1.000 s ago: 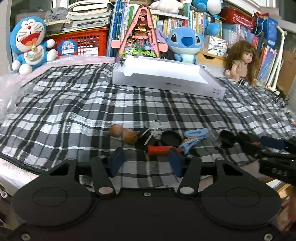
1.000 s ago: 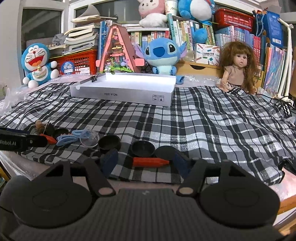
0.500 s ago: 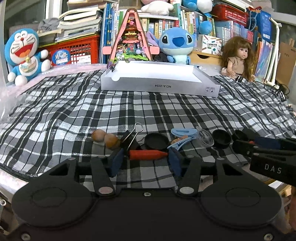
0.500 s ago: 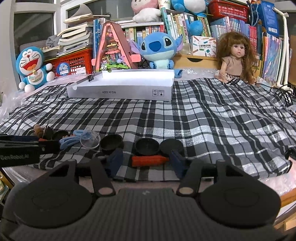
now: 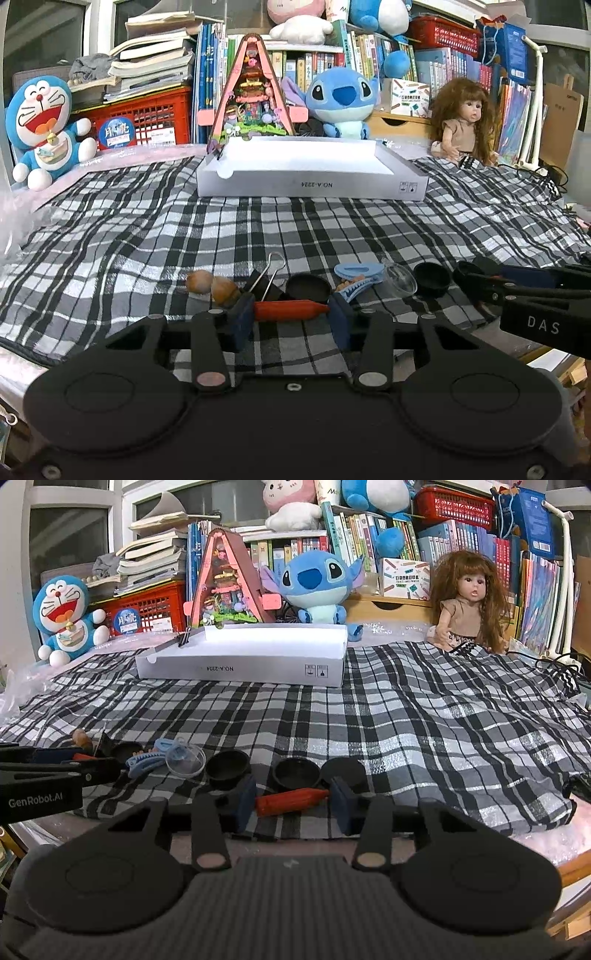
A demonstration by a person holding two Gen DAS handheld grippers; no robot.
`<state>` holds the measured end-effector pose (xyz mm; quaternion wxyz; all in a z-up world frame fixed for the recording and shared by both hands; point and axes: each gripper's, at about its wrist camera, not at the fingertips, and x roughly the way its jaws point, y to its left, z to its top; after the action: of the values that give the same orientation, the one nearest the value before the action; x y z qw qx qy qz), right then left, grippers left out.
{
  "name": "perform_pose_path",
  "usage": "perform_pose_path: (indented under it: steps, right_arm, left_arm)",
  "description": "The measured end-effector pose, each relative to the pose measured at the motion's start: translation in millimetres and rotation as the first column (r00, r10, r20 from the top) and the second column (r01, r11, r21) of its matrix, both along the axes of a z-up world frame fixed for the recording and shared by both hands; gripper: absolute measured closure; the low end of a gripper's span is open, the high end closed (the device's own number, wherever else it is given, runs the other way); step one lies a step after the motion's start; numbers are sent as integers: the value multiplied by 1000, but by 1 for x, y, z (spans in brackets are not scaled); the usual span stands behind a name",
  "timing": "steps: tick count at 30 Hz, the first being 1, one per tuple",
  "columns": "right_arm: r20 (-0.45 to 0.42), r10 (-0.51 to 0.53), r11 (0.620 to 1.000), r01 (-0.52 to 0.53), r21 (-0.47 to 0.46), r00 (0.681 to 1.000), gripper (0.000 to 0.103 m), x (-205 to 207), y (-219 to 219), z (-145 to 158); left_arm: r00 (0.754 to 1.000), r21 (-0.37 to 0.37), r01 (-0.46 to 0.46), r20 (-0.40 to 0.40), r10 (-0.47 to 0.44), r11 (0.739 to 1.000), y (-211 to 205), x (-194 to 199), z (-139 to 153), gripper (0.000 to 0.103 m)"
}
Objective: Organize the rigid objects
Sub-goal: 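Close the left gripper on a red marker while the right gripper grasps another red marker, then carry the red marker in the left gripper into the white box while the right carries its marker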
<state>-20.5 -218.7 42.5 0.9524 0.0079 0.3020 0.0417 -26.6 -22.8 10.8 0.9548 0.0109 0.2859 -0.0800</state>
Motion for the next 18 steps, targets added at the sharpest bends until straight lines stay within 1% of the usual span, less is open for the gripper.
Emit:
perform_pose_path:
  steps: [5,9,15,18]
  right_arm:
    - [4,-3,1000,3,25,1000,54,2,-2,9]
    - [-7,-16,998,17,64,1000,54,10,-7,15]
    - [-16,-27,996,29,87,999,54,25,-10,23]
    - [-28,-23,994,26,108,999,54,39,-11,31]
  left_arm:
    - [1000,-23,9,17,-9,1000,5,0,13,62]
    - [1000,-48,14,19,-13,999,11,8,25,62]
    - [1000,-73,12,10,-11,997,21,35,41,62]
    - [1000,-67,11,7,-11,998,24,51,49,62]
